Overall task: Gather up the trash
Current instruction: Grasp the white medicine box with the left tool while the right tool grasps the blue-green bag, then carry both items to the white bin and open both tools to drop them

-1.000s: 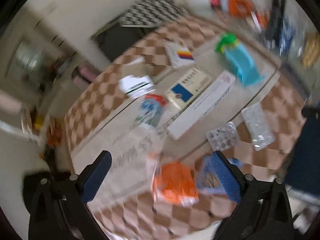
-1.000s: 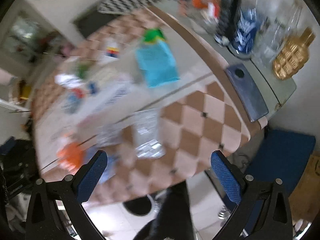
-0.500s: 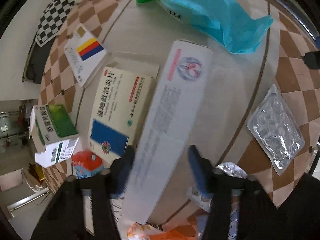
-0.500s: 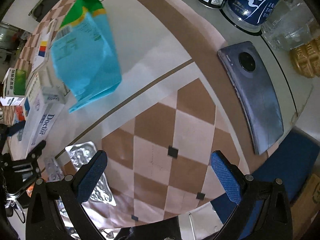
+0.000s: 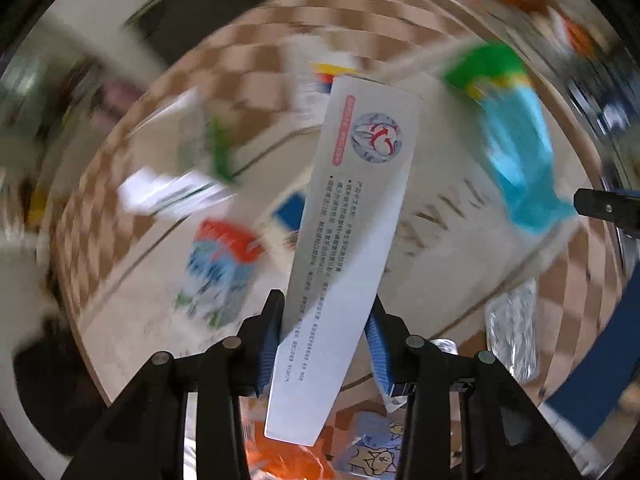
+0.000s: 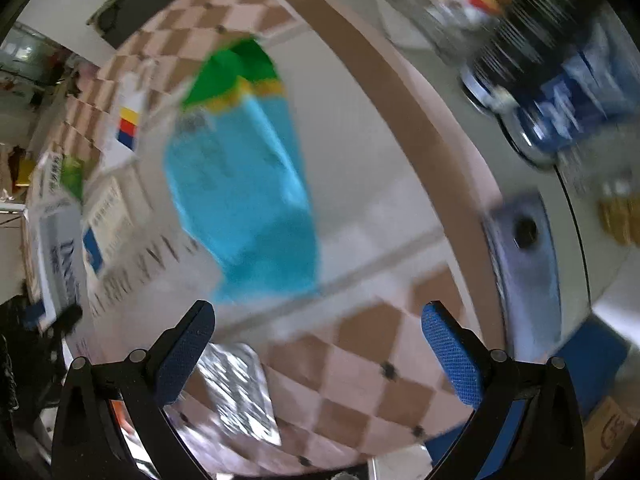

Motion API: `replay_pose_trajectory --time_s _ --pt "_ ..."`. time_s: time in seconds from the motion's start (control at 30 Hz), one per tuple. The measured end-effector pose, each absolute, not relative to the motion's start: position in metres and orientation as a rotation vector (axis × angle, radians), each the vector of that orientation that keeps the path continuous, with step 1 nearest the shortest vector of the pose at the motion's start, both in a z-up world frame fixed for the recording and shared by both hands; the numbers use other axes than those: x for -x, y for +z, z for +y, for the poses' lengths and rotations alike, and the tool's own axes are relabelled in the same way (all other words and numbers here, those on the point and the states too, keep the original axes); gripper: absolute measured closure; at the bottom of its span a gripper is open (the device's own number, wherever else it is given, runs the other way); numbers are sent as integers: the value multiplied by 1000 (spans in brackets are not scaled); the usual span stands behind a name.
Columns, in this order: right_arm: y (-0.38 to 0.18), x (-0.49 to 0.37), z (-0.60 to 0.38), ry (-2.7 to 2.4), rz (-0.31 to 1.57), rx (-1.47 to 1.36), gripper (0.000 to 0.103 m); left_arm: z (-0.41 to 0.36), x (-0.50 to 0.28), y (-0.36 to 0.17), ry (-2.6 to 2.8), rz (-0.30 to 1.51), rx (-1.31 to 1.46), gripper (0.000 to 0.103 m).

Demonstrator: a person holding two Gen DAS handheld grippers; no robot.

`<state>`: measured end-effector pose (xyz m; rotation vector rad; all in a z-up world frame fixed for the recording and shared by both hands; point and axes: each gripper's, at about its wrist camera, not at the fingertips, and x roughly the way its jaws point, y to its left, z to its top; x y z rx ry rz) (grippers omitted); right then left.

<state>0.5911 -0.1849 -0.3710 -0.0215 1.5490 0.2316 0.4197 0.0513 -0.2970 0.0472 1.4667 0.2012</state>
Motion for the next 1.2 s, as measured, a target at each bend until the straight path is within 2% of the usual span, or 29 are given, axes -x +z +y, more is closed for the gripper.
replay_pose_trajectory --time_s 0.2,0.37,0.4,0.43,0.47,0.57,0.63,0.67,0.7,0.93,1.2 --pt "-377 -632 -125 233 1448 116 0 94 -411 -294 379 1429 134 68" --pt "-413 -657 -108 179 1531 143 0 108 -415 -299 439 1405 176 68" --pt "-418 -658 -106 167 1548 151 2 111 -419 -300 442 1402 183 69" --pt "-421 -659 -105 152 1559 150 15 115 -421 -300 445 1398 189 69" --pt "-421 -658 -104 151 1564 151 18 114 -421 -300 448 1394 193 69" --pt "-408 -651 -101 163 1538 141 26 116 -419 -294 454 1374 203 69" --pt "-391 -641 -103 198 1520 110 27 119 -413 -287 454 1351 209 69" --pt "-380 -635 -105 213 1504 104 35 119 -407 -281 456 1337 210 69" --pt "-372 -629 -108 223 1495 94 37 120 -404 -276 458 1326 214 69" --pt "-300 -535 -112 350 1388 14 38 124 -334 -213 441 1180 245 69" --pt "-253 -335 -110 453 1309 -48 38 123 -170 -170 401 1086 282 69"
